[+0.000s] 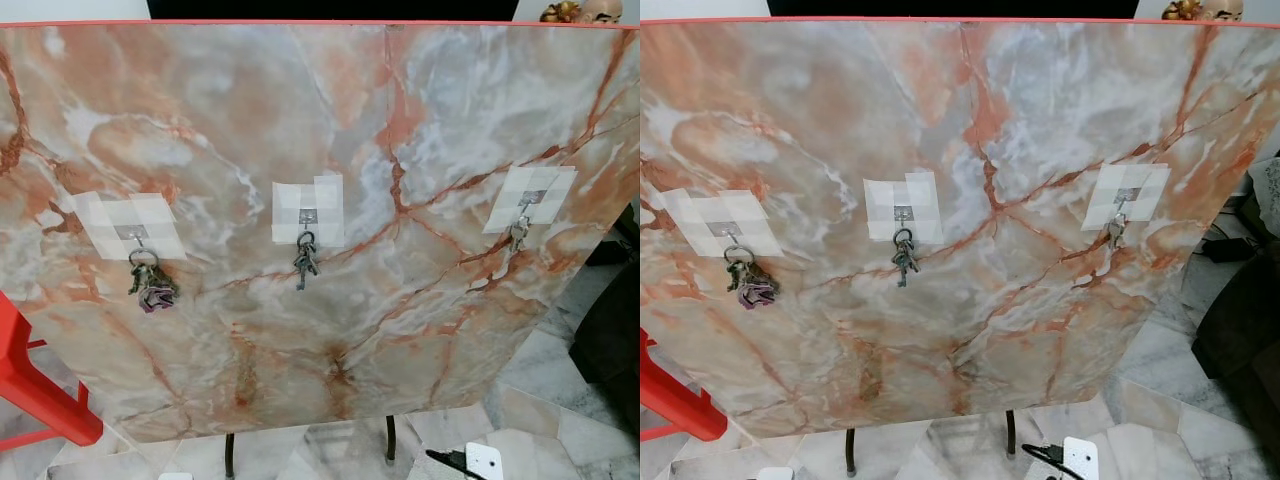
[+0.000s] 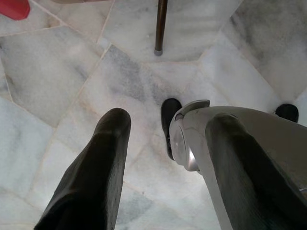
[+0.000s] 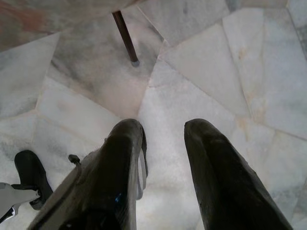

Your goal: Hang keys on a hook

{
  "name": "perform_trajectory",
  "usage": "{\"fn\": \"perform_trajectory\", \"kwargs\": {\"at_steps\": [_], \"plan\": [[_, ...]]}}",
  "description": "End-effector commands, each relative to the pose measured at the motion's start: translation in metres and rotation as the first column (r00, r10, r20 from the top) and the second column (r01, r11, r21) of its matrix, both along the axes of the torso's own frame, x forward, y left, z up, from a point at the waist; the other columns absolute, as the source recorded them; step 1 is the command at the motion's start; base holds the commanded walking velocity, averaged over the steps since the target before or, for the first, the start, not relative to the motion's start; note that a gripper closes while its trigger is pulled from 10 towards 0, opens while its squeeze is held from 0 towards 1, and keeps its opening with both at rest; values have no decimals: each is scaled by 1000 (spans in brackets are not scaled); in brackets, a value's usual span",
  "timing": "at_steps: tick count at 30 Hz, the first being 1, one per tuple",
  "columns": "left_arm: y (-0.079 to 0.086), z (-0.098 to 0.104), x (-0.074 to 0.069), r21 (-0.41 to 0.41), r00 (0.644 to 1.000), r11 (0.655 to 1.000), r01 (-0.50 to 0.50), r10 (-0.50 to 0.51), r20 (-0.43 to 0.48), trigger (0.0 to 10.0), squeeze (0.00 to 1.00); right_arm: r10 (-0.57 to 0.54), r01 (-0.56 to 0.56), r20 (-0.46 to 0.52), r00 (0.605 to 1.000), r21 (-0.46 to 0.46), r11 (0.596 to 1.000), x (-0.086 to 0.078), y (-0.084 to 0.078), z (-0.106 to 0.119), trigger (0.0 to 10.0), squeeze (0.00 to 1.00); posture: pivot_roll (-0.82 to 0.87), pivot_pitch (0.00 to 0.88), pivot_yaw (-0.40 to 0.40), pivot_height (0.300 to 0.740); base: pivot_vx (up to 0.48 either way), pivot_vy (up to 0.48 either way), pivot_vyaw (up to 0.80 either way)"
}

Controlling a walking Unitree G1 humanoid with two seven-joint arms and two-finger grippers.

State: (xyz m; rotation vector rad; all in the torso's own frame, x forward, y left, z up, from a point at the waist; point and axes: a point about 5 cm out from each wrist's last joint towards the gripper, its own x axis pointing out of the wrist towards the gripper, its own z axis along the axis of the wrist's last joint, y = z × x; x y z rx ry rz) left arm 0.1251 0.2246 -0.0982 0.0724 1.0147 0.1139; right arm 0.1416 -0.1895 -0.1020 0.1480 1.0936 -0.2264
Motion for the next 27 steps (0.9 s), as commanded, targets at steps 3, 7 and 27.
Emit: {"fn": "perform_trajectory", "kwargs": {"at_steps": [3,7,27], "plan": [[0,-2,-5,-13,1000,1000,-13,13,-15,10000,0,-6,6,-15,1000,28,1000,-8,4,-3,10000,0,18,0,-44,740,0,0,0],[1,-2,-6,-14,1000,1000,-5,4,-18,10000,0,-10,10,-12,1000,32,999,-8,5,-3,10000,0,18,0,-38,740,0,0,0],[1,-2,-6,-9,1000,1000,-1,1,-20,10000,0,29,-29,2,1000,54,998,-4,8,-2,10000,0,27,0,-50,740,0,0,0]]}}
